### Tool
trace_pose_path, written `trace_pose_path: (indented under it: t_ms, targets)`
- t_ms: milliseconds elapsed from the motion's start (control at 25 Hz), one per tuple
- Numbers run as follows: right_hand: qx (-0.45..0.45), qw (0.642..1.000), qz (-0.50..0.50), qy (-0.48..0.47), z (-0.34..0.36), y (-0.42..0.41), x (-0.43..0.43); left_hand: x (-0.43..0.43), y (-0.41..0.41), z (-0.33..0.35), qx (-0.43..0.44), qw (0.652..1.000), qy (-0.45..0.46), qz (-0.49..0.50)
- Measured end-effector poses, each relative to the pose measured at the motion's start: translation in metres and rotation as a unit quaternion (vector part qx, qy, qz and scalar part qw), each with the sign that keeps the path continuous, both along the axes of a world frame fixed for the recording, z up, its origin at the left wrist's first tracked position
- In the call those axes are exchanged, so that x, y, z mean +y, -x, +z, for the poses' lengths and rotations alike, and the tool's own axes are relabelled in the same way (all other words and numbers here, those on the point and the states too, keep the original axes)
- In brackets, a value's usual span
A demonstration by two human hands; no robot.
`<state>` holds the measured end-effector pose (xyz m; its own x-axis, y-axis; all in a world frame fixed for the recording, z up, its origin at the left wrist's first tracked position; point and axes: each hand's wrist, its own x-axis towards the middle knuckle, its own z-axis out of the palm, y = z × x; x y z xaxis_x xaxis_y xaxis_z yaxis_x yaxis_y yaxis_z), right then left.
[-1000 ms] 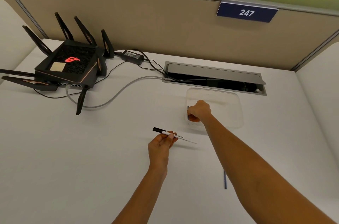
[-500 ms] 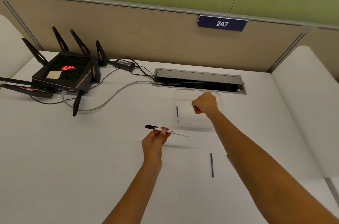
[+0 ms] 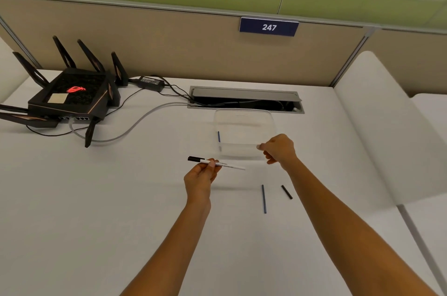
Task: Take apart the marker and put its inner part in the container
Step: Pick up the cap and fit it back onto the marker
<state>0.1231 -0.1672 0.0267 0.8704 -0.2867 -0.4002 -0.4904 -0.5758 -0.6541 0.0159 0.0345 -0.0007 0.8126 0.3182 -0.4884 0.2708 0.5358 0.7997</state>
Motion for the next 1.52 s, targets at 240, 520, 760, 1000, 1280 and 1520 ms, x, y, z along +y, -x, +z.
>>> trace_pose_path:
  t_ms: [240, 520, 760, 1000, 1280, 1520]
  targets:
    - [0.089, 0.994, 0.037, 0.054, -0.046, 0.063, -0.01, -0.006, 0.013, -0.002, 0.011, 1.0, 0.003, 0.0]
    - [0.086, 0.976, 0.108, 0.167, -0.072, 0.1, -0.006, -0.012, 0.02, -0.001, 0.017, 1.0, -0.004, -0.003]
    - [0.079, 0.972, 0.137, 0.176, -0.077, 0.099, -0.002, -0.01, 0.022, -0.001, 0.02, 1.0, 0.004, 0.003]
    - [0.075, 0.973, 0.144, 0.166, -0.077, 0.098, 0.001, -0.006, 0.02, -0.001, 0.022, 1.0, 0.005, 0.01]
    - [0.007, 0.994, 0.108, 0.027, -0.055, 0.103, 0.001, -0.002, 0.017, -0.001, 0.027, 0.999, 0.034, 0.015]
    - [-0.095, 0.989, 0.079, -0.087, -0.015, 0.106, -0.005, 0.0, 0.01, 0.003, 0.048, 0.994, 0.099, 0.016]
